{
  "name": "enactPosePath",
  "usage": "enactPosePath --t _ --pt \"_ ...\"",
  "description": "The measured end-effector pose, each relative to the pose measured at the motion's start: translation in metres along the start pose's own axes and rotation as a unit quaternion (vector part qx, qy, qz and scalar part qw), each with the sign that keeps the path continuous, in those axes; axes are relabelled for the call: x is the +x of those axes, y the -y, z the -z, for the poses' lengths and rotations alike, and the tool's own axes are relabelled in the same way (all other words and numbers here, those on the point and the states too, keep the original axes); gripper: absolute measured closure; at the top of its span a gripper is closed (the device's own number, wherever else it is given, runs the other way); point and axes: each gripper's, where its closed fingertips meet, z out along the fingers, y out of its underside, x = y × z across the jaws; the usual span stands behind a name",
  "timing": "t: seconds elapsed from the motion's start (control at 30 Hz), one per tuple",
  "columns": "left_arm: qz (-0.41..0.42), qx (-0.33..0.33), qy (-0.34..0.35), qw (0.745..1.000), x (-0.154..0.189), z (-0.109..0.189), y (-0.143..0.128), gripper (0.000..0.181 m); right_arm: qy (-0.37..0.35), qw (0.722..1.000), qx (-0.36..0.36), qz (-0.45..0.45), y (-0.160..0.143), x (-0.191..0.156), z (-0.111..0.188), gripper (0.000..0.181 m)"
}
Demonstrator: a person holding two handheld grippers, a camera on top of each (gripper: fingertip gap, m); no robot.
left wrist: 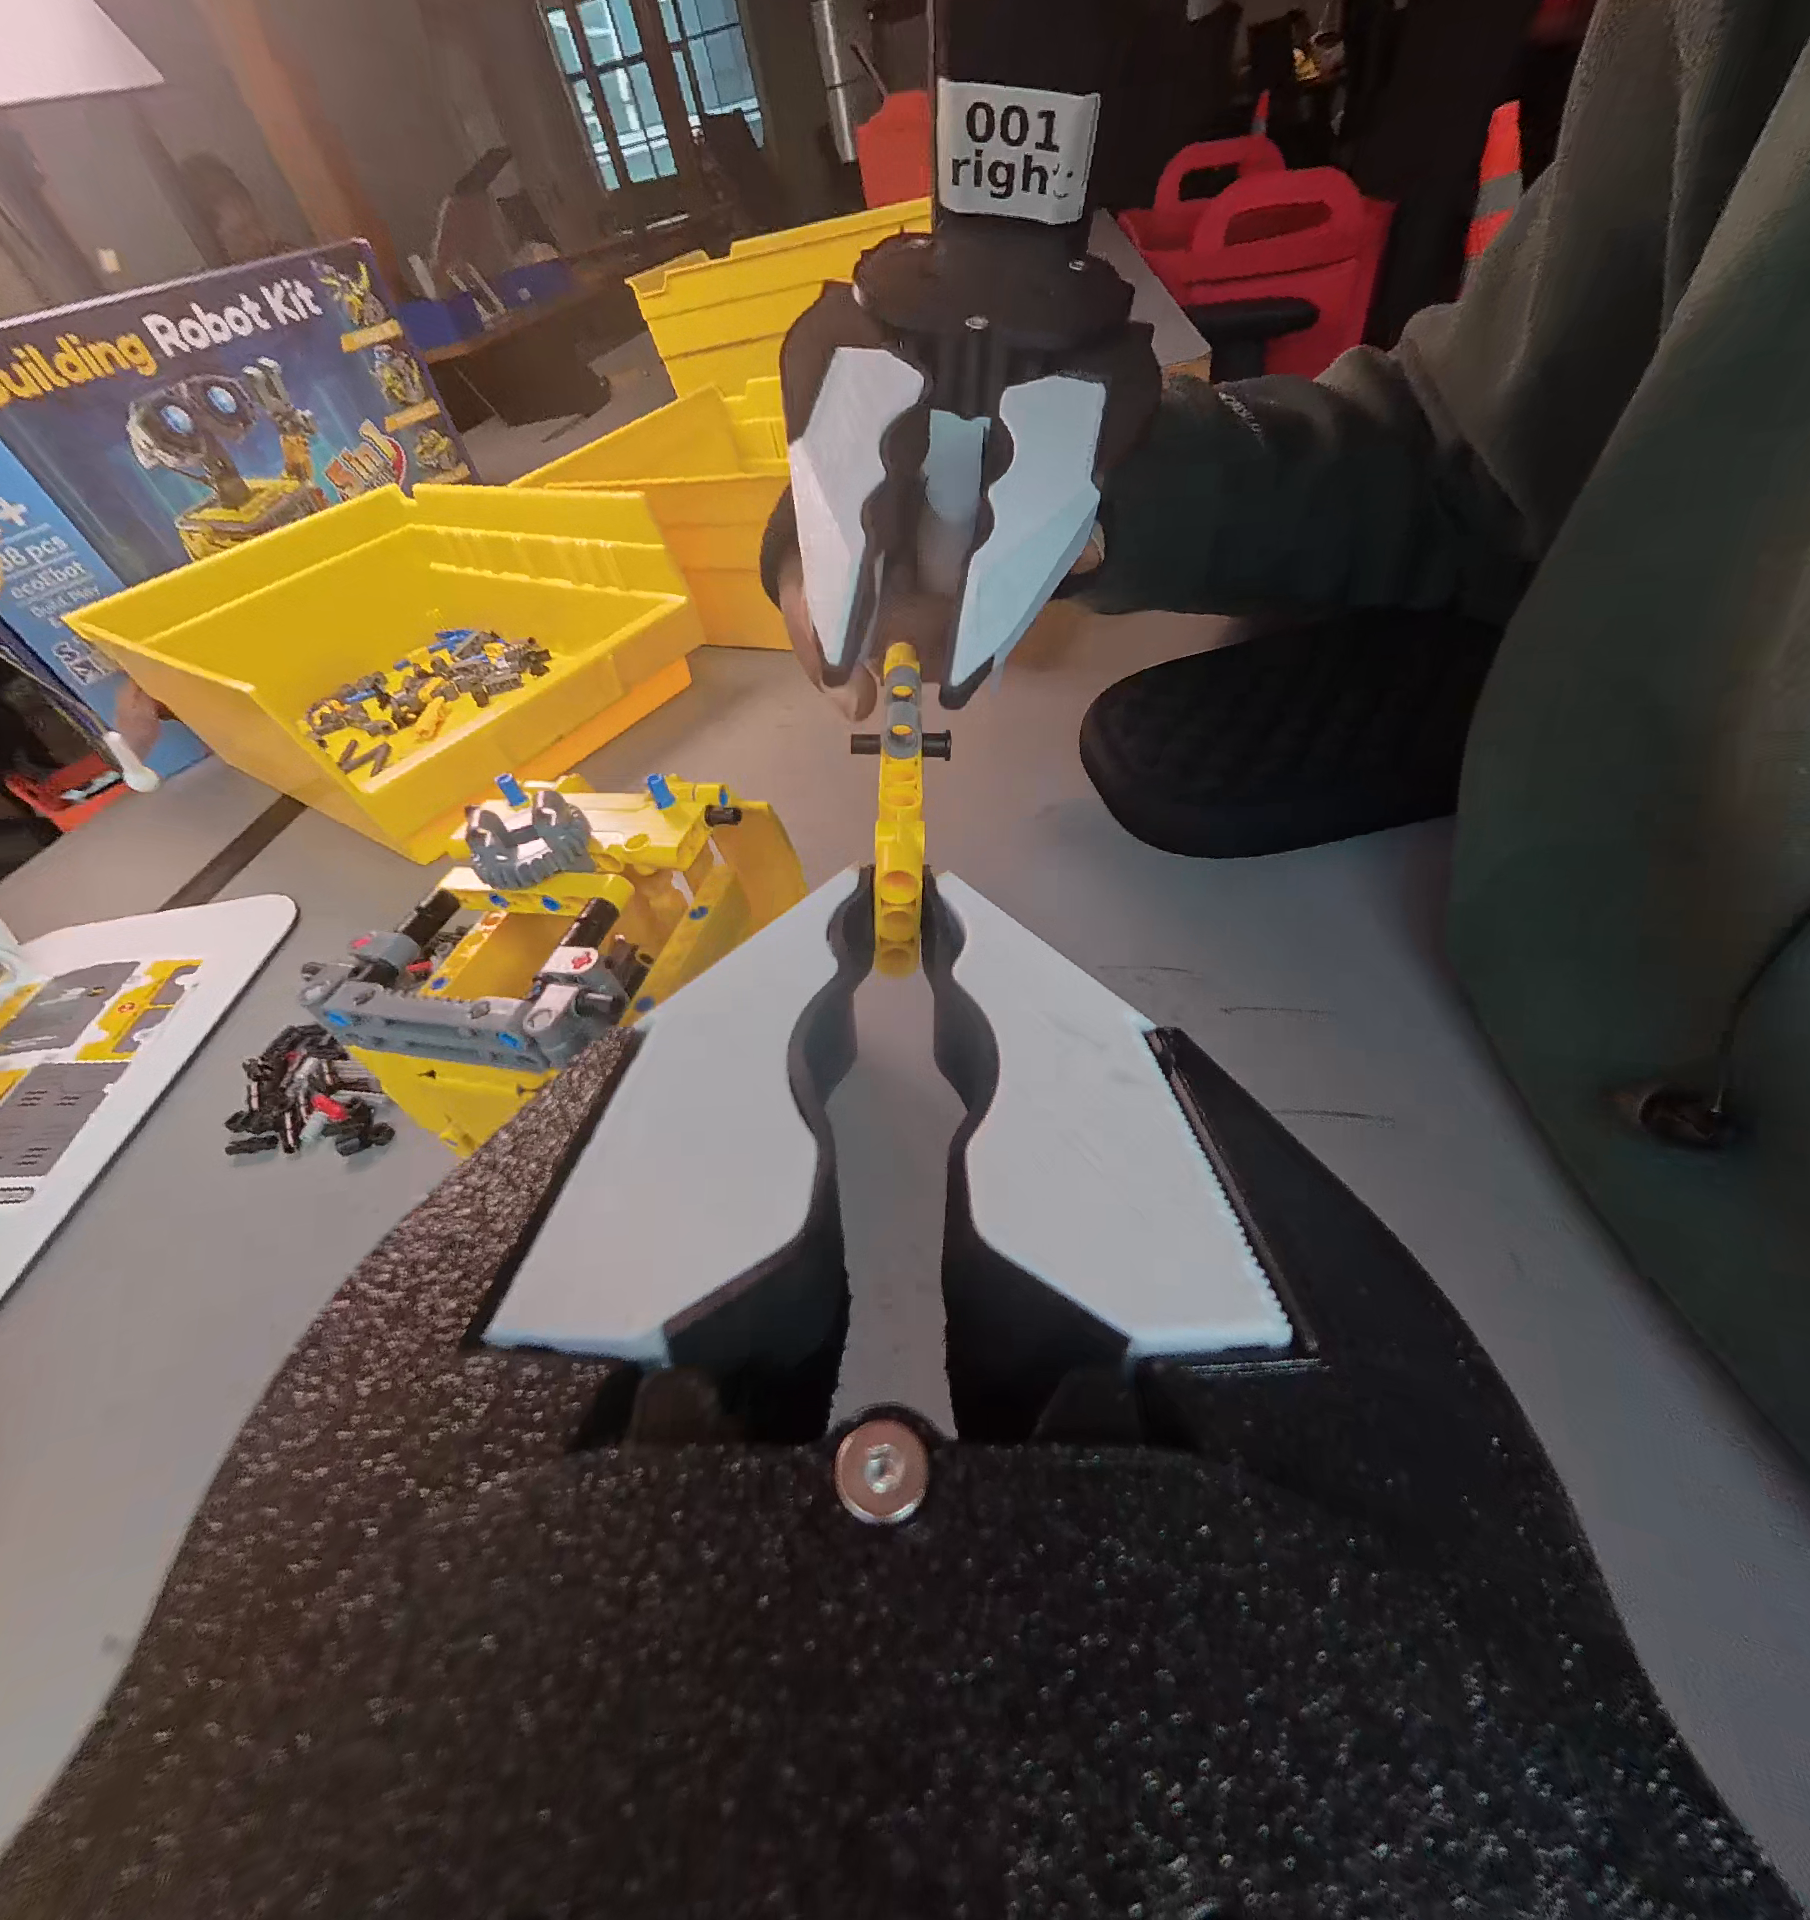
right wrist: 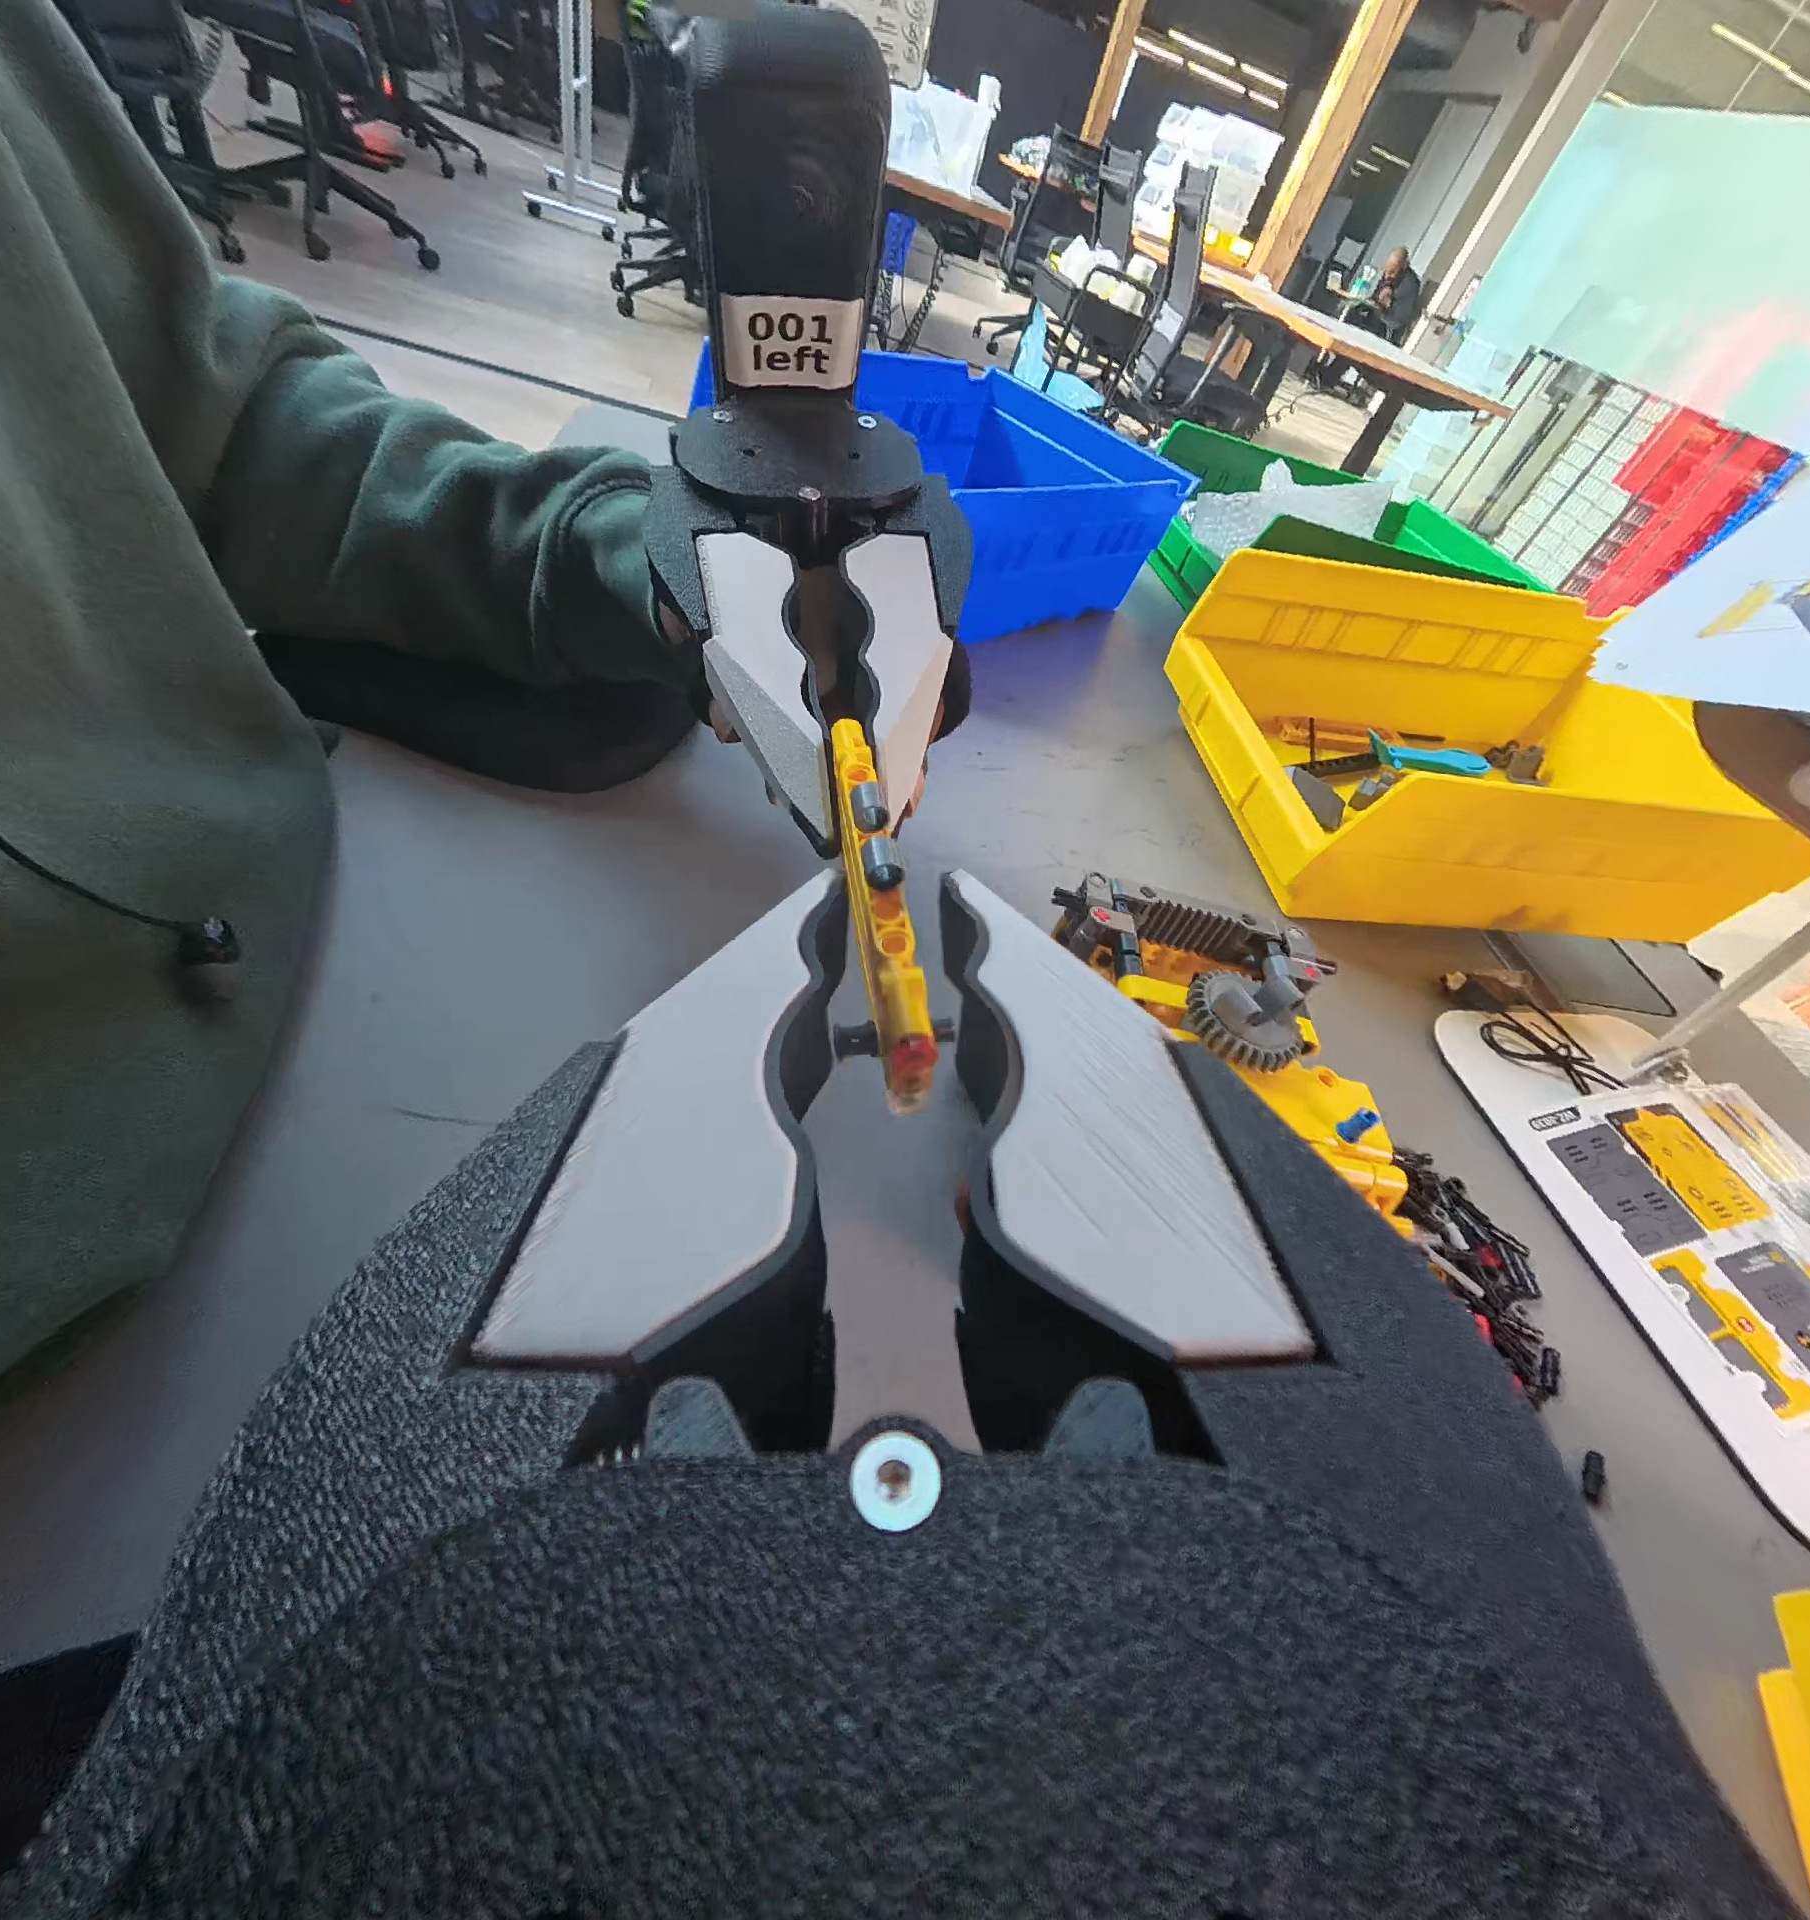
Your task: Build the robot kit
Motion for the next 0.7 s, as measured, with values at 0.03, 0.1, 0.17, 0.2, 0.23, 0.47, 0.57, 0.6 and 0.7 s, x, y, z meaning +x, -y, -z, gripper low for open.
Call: enactPosePath --t 0.03,0.1,0.17,0.2,0.23,0.47,0.57,0.6,0.7 --pt "0.011 -0.002 -0.011 1.0 -0.001 0.002 -0.003 0.174 0.009 1.0 -0.005 -0.006 -0.003 0.001 0.004 0.16" --pt "0.032 -0.001 -0.025 0.999 -0.008 0.007 -0.009 0.174 0.028 0.999 -0.026 -0.029 -0.015 0.004 0.008 0.157" --pt "0.055 0.002 -0.038 0.998 -0.017 0.01 -0.014 0.174 0.032 0.998 -0.024 -0.043 -0.022 0.007 0.009 0.157" --pt "0.067 0.005 -0.049 0.997 -0.019 0.01 -0.016 0.174 0.026 0.998 -0.02 -0.051 -0.024 0.01 0.008 0.16" --pt "0.075 0.009 -0.057 0.996 -0.021 0.01 -0.018 0.174 0.015 0.998 -0.022 -0.055 -0.026 0.014 0.006 0.165" --pt "0.079 0.001 -0.06 0.995 -0.029 0.002 -0.026 0.173 -0.003 0.996 -0.047 -0.077 -0.042 0.023 0.0 0.173" --pt "0.088 -0.027 -0.028 0.995 -0.039 0.0 -0.036 0.17 -0.004 0.992 -0.068 -0.105 -0.052 0.026 -0.003 0.174" --pt "0.087 -0.036 -0.019 0.995 -0.041 0.0 -0.039 0.17 -0.004 0.991 -0.073 -0.113 -0.054 0.026 -0.003 0.174" --pt "0.088 -0.048 0.009 0.995 -0.045 0.004 -0.043 0.17 -0.004 0.989 -0.074 -0.127 -0.054 0.026 -0.003 0.174"
